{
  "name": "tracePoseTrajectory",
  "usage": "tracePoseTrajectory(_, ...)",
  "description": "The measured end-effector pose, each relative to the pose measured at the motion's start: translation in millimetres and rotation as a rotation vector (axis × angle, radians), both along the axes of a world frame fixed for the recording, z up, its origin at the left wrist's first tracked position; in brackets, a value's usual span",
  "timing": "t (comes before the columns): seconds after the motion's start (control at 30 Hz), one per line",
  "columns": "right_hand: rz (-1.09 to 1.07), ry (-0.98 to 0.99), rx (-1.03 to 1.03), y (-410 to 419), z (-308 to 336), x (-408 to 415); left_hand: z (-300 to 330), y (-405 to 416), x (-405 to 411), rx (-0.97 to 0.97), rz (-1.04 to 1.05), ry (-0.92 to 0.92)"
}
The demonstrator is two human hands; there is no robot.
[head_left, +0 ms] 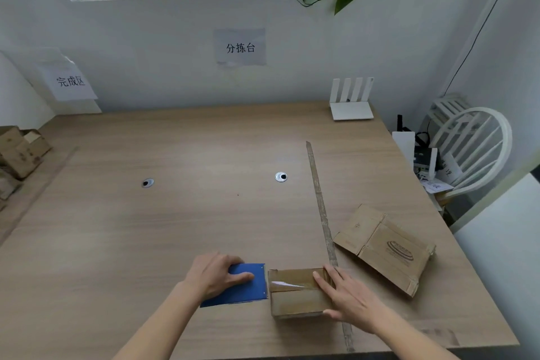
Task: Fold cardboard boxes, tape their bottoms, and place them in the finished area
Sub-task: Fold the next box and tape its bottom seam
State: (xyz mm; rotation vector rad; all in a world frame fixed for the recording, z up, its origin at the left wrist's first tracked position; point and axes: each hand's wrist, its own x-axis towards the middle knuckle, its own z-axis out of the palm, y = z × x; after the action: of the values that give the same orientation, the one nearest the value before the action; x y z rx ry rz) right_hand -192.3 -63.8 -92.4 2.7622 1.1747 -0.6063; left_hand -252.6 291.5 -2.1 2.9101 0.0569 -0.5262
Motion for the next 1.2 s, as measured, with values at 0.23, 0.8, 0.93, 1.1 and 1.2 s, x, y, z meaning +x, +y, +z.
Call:
tracePoseTrajectory(0.23, -0.052, 0.013, -0.025, 4.2, 6.9, -2.9, -33.5, 6.4, -6.2, -0.051, -0.039, -0.007)
tracePoseTrajectory(0.8, 0.029, -0.015, 0.099, 106.7, -4.3, -25.5, -77.6, 26.4, -16.5, -0.196, -0.001, -0.068)
tracePoseTrajectory(0.93, 0.051, -0.010, 0.107, 96.3, -13.6, -27.0, -79.3, 39.8, -22.4, -0.198, -0.014, -0.048)
tracePoseTrajectory(1.1, 0.047, -0.012, 0.119, 101.3, -8.0, -24.0, -78.4, 25.1, -9.5, -0.098, -0.064, -0.067)
tracePoseTrajectory(1.2, 0.024, -0.018, 0.130, 102.9, -5.0, -25.6, -84.8, 8.6, 0.1, -0.009, -0.073, -0.067)
